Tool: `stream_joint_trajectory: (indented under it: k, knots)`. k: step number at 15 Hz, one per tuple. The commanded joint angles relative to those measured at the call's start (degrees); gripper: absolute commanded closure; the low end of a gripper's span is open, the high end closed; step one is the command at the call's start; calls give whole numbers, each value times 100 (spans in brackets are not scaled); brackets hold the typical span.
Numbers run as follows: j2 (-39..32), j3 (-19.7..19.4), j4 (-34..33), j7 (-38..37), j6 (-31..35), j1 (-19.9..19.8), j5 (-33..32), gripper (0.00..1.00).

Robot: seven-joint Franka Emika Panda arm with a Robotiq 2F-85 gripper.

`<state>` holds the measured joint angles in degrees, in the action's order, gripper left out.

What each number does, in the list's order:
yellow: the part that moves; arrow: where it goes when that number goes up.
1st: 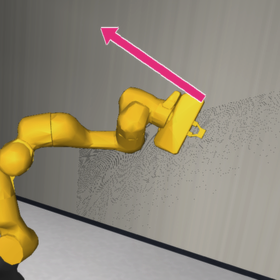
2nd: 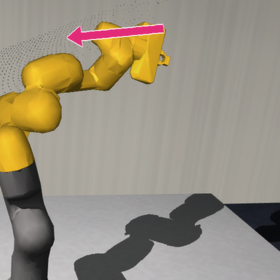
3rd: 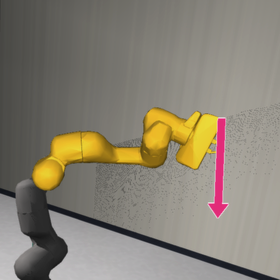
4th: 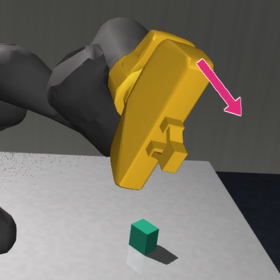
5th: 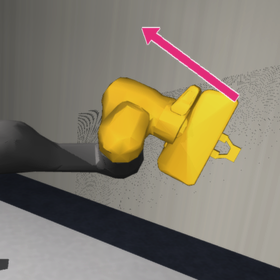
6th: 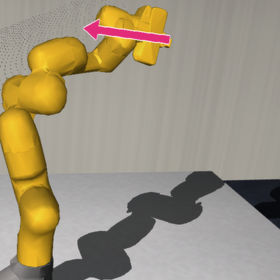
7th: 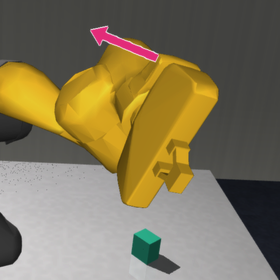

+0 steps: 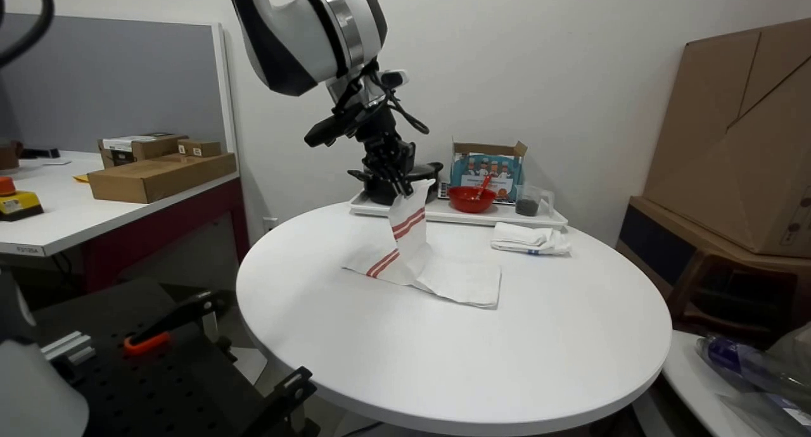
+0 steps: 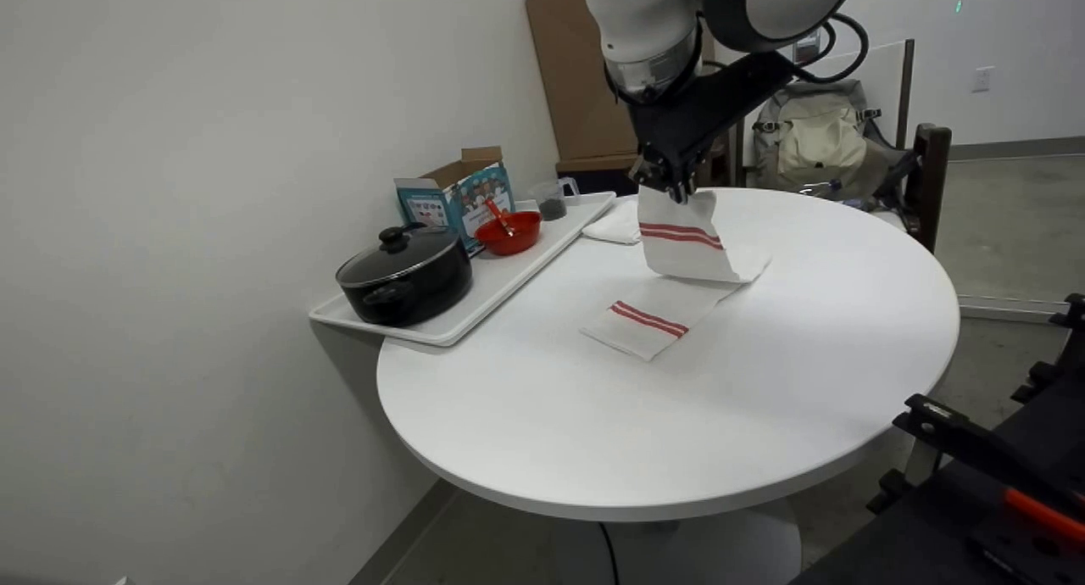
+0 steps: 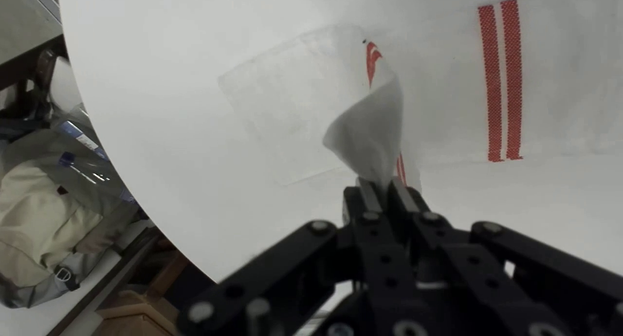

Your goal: Fold the towel

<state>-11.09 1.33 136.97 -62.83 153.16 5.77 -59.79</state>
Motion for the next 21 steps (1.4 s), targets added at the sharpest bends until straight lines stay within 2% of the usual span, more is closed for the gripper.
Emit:
stream_joint_trajectory:
  k: [1,7,12,14,15,16,17,21]
  knots:
    - [-205,4,-127,-769,43,224,-514,92]
    - [-480,1,-227,-1902,-63,559,-1205,92]
    - [-707,23,-324,-3510,-259,910,-2109,92]
    - [-804,60,-332,-3856,-332,1022,-2286,92]
    - [-832,69,-323,-4012,-357,1077,-2375,67]
    - [-851,77,-307,-4151,-404,1131,-2435,66]
    - [-845,76,-277,-4303,-408,1177,-2573,60]
    - [-720,62,-133,-4714,-421,1284,-2975,30]
